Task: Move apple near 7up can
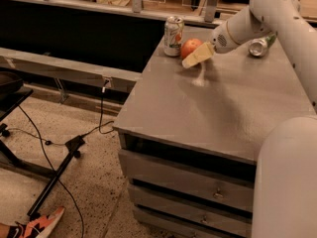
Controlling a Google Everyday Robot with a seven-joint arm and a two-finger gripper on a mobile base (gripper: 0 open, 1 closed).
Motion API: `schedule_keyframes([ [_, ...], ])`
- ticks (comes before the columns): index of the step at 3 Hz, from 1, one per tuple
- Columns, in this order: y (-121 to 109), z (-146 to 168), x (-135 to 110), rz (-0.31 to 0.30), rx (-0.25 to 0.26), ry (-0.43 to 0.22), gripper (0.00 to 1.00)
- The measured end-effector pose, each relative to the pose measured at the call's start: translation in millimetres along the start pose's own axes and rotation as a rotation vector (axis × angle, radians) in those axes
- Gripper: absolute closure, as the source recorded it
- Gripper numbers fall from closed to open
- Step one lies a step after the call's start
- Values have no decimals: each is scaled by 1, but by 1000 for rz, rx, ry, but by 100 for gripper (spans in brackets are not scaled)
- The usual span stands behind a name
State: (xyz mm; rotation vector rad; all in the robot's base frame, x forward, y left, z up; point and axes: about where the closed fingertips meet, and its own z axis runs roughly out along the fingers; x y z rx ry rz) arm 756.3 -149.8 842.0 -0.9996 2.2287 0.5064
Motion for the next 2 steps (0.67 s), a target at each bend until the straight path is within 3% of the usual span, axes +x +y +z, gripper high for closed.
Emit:
schedule_keyframes([
  [1, 1, -33, 11, -31, 6, -29, 0],
  [2, 10, -98, 24, -113, 52, -102, 0],
])
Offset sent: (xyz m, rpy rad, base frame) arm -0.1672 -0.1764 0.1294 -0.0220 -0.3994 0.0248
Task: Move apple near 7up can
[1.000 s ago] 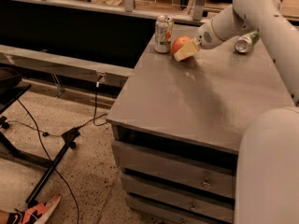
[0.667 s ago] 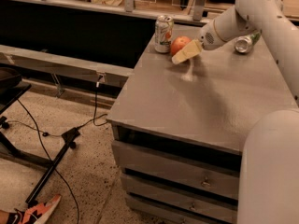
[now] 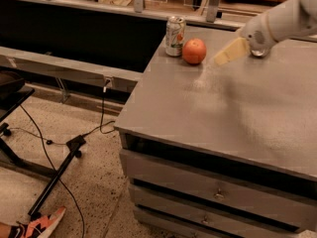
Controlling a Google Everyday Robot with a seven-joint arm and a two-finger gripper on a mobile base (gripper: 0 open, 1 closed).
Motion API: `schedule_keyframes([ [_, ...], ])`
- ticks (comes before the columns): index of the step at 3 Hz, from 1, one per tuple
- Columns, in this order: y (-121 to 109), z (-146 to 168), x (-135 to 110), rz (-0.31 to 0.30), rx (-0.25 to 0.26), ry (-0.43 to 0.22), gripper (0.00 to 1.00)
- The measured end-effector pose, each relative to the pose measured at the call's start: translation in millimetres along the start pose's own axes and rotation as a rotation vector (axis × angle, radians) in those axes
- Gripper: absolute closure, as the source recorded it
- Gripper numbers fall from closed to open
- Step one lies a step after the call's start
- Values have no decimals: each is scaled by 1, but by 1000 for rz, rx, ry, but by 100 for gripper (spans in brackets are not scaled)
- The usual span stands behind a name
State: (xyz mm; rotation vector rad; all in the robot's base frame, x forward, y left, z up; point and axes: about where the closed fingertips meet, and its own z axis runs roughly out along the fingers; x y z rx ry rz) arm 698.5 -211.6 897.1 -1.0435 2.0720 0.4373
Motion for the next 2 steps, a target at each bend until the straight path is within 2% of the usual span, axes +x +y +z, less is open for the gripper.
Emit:
schedule_keyframes([
  [1, 15, -75, 18, -98, 7, -97, 0],
  [2, 24, -99, 30, -194, -15, -107, 0],
])
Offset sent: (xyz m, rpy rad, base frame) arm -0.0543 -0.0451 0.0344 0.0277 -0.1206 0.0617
